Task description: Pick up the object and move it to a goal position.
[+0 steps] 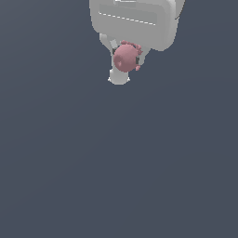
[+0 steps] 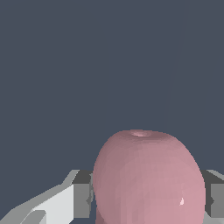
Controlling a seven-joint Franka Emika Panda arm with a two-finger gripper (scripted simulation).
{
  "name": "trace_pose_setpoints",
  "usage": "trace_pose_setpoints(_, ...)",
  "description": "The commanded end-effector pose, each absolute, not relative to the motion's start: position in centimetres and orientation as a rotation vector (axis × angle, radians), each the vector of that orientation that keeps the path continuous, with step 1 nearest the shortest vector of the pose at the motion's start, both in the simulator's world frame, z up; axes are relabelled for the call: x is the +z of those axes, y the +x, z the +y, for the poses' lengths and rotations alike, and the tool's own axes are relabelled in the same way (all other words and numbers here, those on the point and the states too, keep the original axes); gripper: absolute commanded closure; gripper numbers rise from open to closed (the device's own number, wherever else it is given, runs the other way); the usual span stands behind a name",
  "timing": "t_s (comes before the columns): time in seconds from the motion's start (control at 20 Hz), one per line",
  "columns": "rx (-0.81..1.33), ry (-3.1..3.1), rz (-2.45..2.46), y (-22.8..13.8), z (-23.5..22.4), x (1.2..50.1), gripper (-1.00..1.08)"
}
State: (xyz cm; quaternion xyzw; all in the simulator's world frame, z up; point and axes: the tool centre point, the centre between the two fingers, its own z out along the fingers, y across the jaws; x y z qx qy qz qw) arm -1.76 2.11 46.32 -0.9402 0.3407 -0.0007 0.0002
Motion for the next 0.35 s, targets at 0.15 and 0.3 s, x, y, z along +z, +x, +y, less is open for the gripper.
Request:
trace_pose_setpoints(0.15,0.0,-2.954,1.07,-2.04,2.19,47.91,1.08)
trace_pose_setpoints(0.3,0.0,-2.954,1.07,-2.06,2.2,48.11,1.08)
